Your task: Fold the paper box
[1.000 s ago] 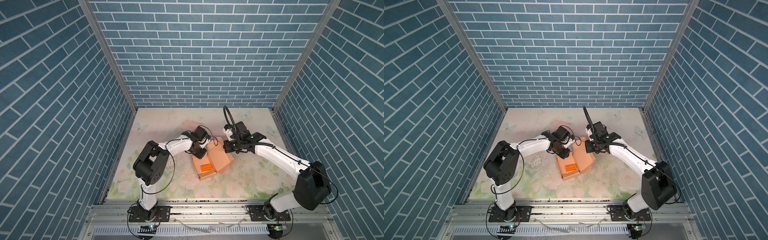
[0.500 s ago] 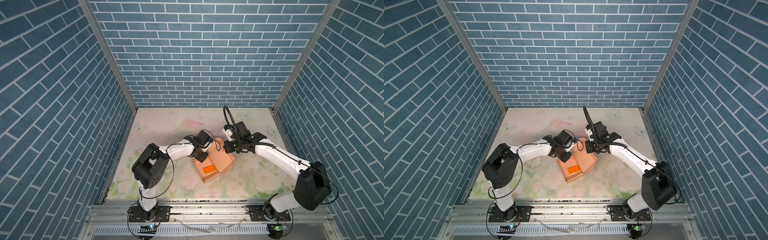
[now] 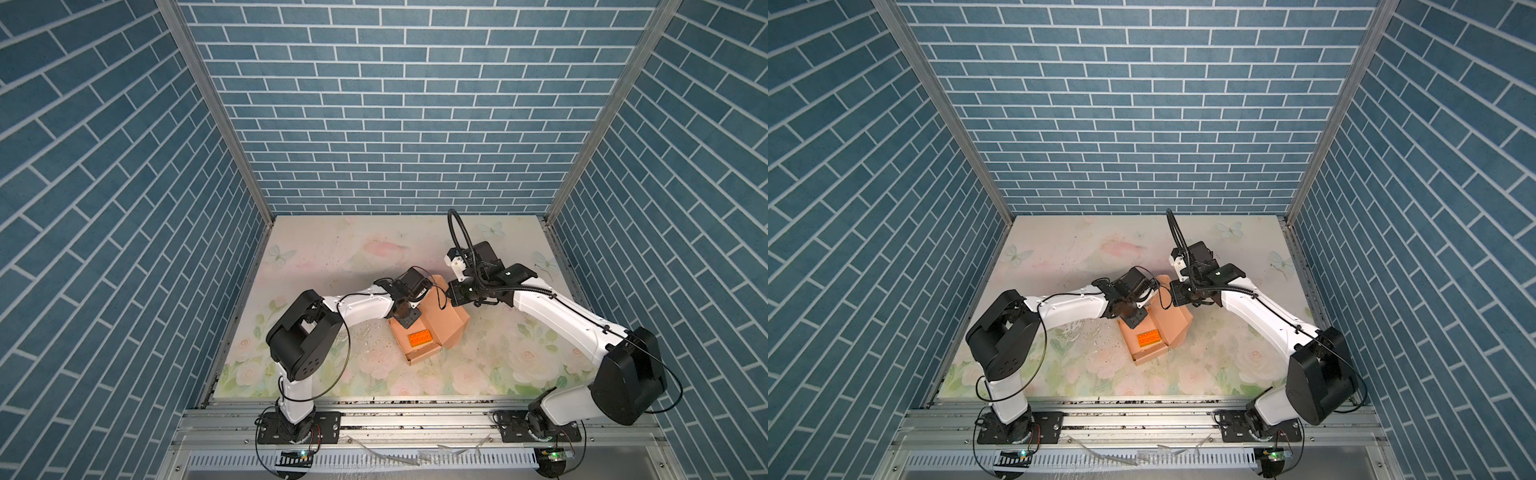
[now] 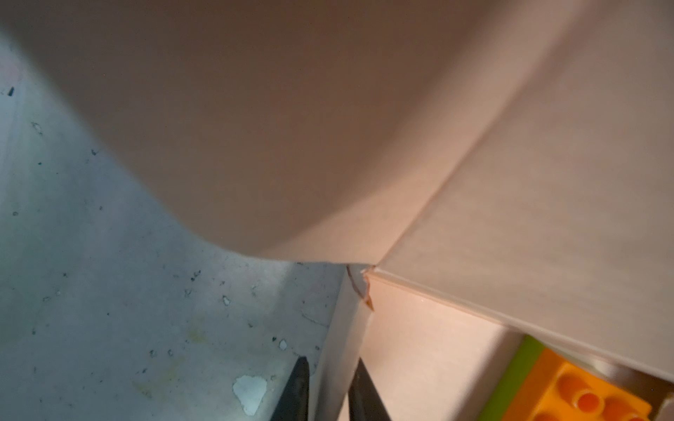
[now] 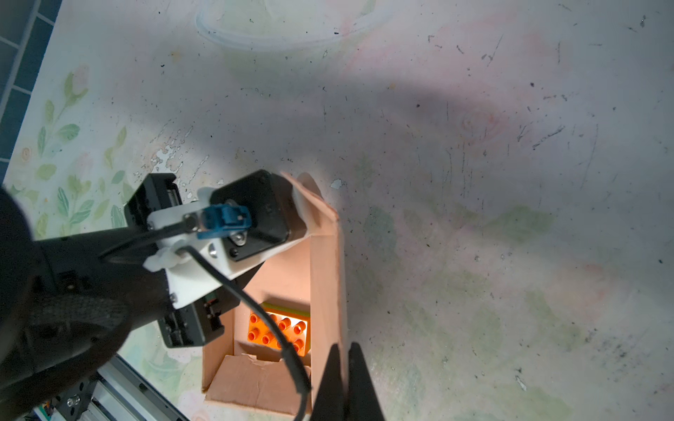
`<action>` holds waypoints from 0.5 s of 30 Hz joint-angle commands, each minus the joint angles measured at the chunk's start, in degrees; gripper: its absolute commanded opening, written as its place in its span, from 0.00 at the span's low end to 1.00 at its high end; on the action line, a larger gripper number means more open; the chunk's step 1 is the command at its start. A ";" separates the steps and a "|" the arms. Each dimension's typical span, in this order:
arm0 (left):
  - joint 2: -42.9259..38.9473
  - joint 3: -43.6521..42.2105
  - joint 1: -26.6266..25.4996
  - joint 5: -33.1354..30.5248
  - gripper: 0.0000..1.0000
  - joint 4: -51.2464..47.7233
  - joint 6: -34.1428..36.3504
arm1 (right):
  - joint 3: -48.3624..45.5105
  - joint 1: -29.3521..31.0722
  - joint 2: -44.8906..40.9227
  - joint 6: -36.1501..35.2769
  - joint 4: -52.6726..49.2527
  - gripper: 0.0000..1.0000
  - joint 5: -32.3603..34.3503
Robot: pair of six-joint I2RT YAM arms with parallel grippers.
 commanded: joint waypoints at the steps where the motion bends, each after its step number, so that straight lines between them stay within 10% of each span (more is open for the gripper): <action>1: 2.12 0.90 -0.86 0.44 0.23 0.34 0.84 | 1.83 -0.09 -1.61 -0.79 0.72 0.00 -0.62; 15: 3.82 1.52 -1.00 0.15 0.18 1.62 1.05 | 1.37 -0.18 -2.12 -1.10 0.27 0.00 -0.78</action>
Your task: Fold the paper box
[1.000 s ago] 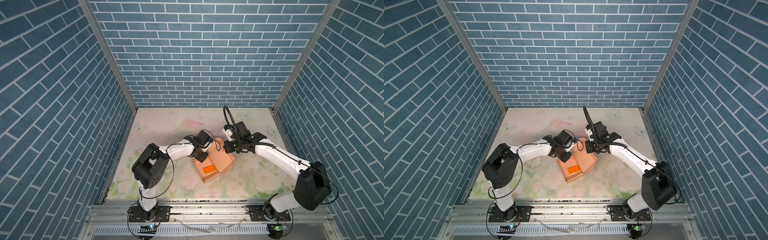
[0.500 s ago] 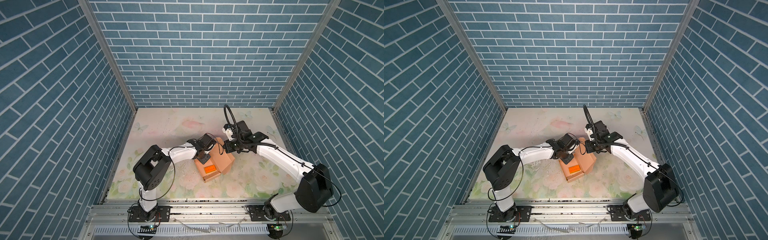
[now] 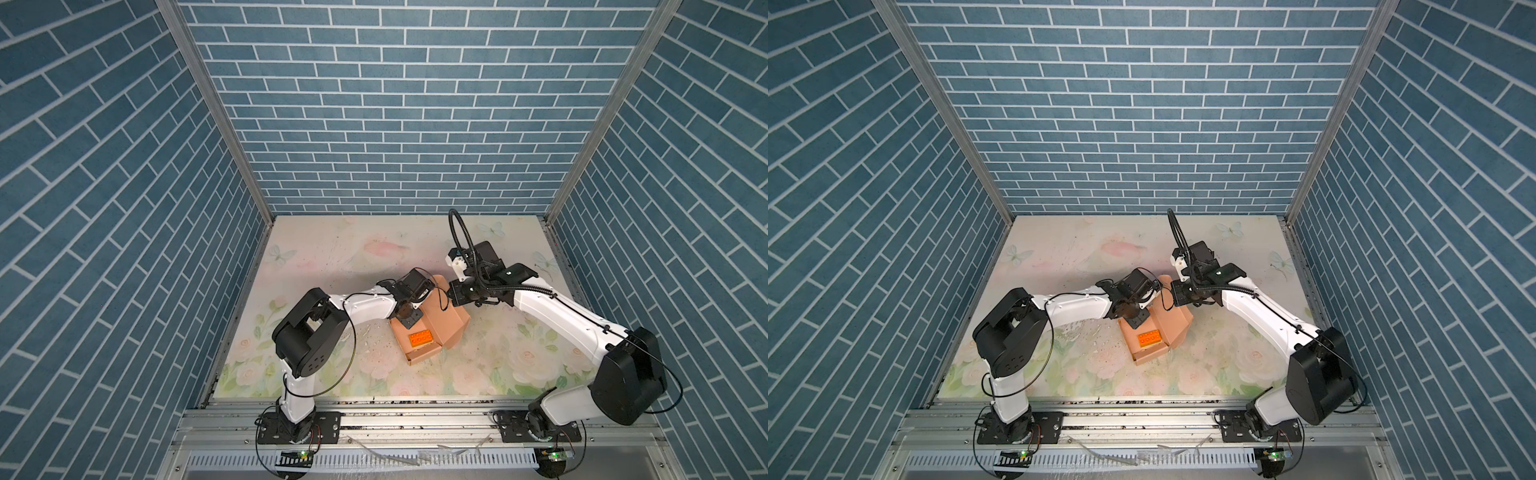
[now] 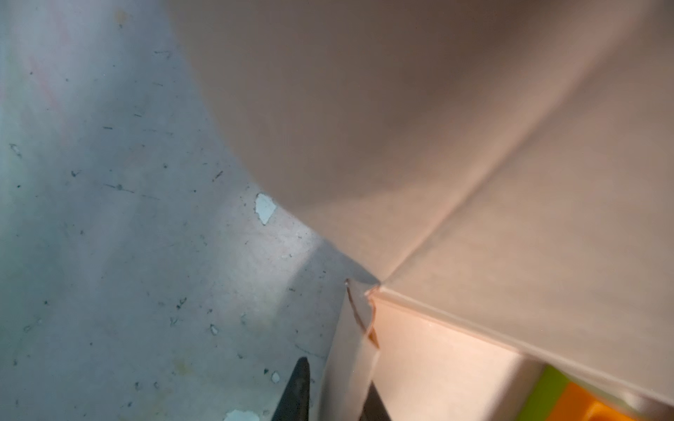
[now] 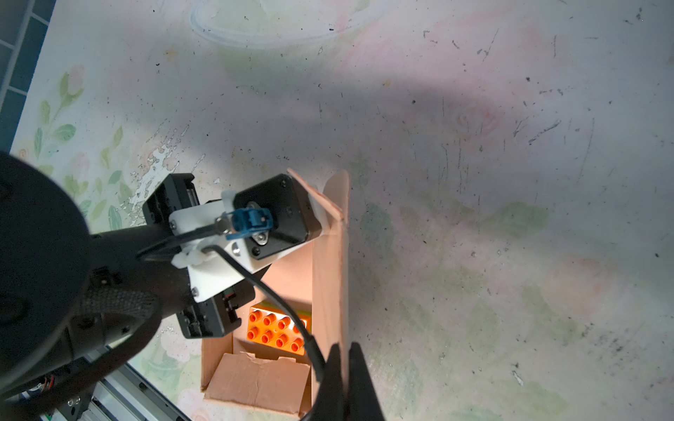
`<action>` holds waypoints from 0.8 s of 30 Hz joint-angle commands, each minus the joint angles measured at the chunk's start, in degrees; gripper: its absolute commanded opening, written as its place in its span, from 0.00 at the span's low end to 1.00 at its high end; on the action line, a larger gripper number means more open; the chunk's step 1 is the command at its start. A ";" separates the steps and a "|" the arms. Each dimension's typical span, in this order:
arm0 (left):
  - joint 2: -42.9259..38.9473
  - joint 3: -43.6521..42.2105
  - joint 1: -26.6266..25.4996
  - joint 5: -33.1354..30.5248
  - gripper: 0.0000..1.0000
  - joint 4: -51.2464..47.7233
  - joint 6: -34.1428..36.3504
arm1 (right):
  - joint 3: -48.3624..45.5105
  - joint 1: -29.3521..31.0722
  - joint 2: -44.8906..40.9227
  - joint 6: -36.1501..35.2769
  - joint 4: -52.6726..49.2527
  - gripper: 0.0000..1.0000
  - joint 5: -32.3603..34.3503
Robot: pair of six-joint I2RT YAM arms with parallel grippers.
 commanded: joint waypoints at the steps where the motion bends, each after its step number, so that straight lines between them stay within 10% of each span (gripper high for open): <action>1: 2.05 1.14 -0.71 -0.11 0.17 -0.40 0.04 | 1.37 -0.07 -2.22 -1.14 0.86 0.00 -0.84; 24: 3.07 -0.82 -3.12 -14.31 0.11 1.89 -1.83 | 1.74 0.01 -2.23 -1.05 0.77 0.00 -1.10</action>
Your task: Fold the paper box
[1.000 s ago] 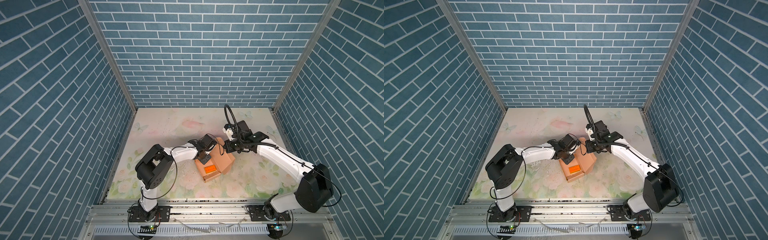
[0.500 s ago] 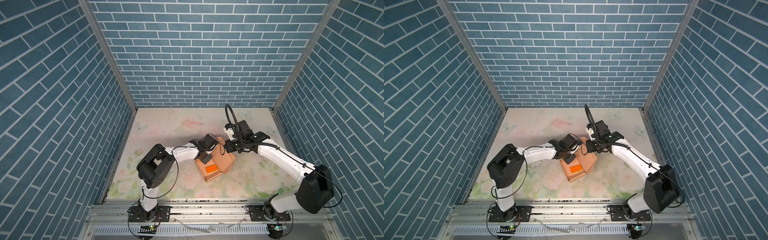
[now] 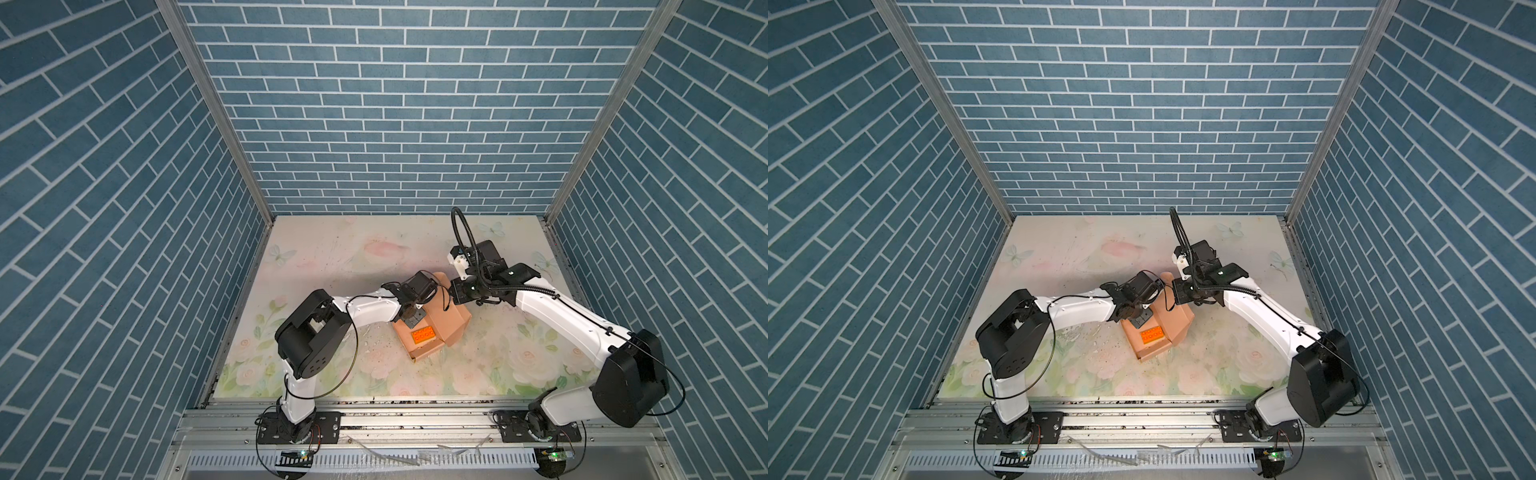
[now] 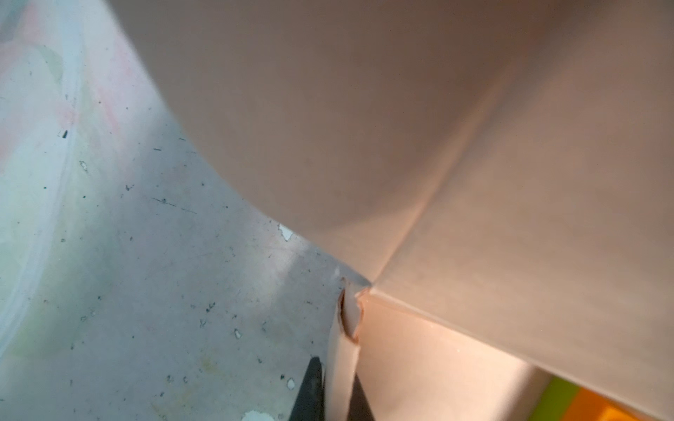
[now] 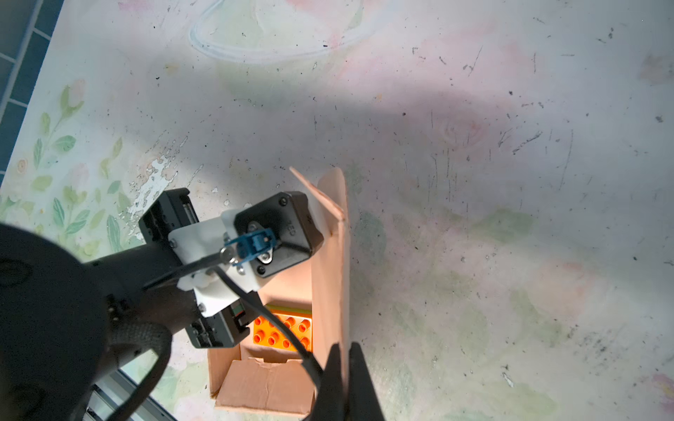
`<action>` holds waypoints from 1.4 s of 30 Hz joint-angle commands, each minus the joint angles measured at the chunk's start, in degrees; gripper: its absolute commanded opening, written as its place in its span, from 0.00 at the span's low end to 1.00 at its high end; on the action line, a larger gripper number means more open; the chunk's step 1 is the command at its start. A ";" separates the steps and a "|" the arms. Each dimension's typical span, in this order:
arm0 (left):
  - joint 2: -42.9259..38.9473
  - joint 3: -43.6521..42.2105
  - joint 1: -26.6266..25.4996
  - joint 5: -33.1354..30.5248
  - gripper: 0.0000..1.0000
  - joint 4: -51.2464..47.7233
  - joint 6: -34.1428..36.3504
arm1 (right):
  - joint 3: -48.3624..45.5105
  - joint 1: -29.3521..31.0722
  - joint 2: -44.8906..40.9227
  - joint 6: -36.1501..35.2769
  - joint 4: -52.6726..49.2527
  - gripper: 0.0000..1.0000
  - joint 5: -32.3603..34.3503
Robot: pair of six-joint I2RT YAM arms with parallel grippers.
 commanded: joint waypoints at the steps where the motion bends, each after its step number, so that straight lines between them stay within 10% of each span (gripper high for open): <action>1: 2.82 -1.36 -1.07 -6.22 0.11 0.43 -0.09 | 1.82 0.32 -1.46 -1.05 0.20 0.00 -1.87; 36: 1.36 -3.24 -2.94 3.47 0.32 2.08 0.19 | 2.15 0.30 -0.72 -1.29 0.36 0.00 -1.35; 42: -0.48 -3.14 -2.66 2.13 0.51 1.75 -0.15 | 2.19 0.35 -0.24 -1.40 0.28 0.00 -1.37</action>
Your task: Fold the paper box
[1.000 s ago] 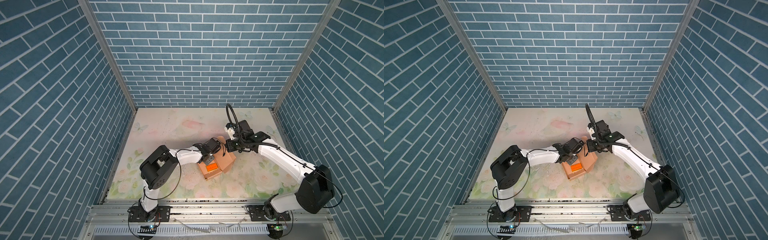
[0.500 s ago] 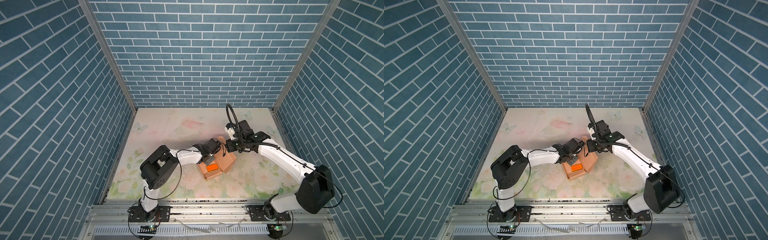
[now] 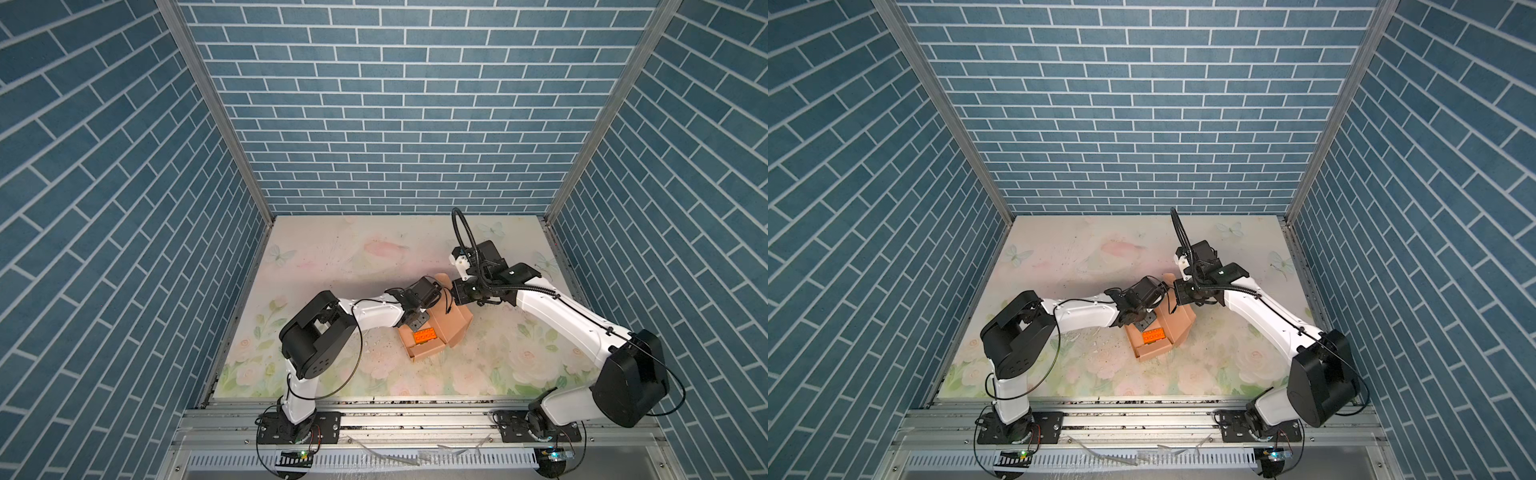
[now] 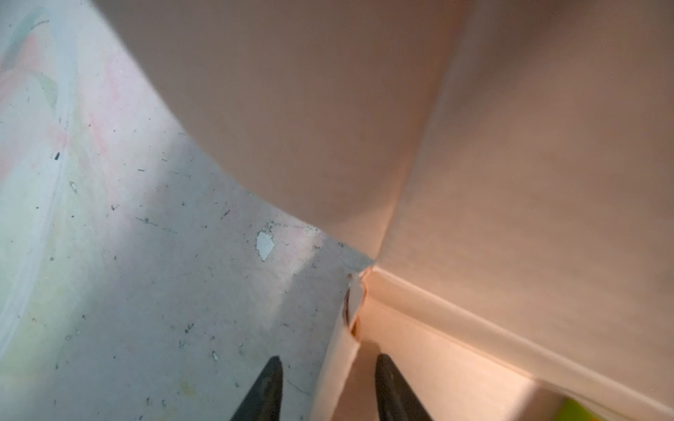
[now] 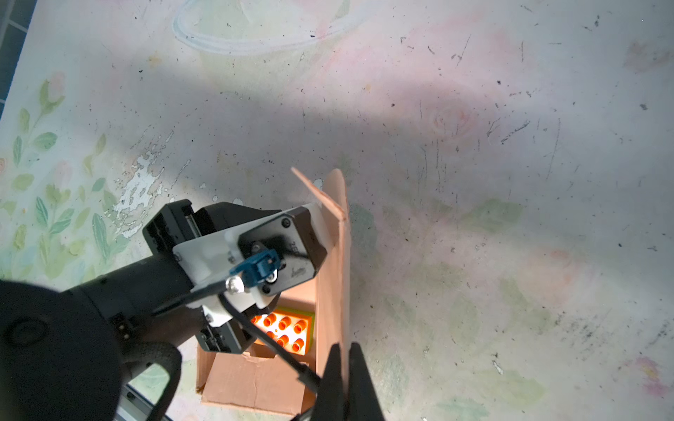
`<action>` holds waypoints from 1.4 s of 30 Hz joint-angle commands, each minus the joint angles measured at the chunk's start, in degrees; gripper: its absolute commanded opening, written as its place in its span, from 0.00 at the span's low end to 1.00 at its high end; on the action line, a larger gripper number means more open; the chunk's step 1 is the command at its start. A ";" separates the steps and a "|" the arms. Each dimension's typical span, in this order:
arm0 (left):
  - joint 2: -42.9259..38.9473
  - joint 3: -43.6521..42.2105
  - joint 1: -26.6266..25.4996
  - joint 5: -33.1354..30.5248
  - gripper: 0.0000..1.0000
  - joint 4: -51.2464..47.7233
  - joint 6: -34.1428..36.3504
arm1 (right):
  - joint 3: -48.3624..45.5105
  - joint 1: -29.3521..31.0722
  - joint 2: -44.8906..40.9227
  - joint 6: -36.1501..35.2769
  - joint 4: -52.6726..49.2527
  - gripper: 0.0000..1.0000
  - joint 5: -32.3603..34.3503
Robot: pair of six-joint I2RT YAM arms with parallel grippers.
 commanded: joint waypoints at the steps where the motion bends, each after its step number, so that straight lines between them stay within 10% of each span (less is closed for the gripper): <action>1: -1.46 -1.26 -0.50 2.09 0.53 -2.82 -0.04 | 2.05 0.58 -0.23 -1.40 1.60 0.00 -2.22; 28: -20.25 -14.18 14.16 19.42 0.73 11.34 -11.88 | 6.93 0.64 3.06 -9.34 0.44 0.00 -4.28; 42: -10.21 -2.72 18.60 33.15 0.85 15.93 -3.75 | 13.86 0.57 9.97 -16.59 -3.94 0.00 -6.25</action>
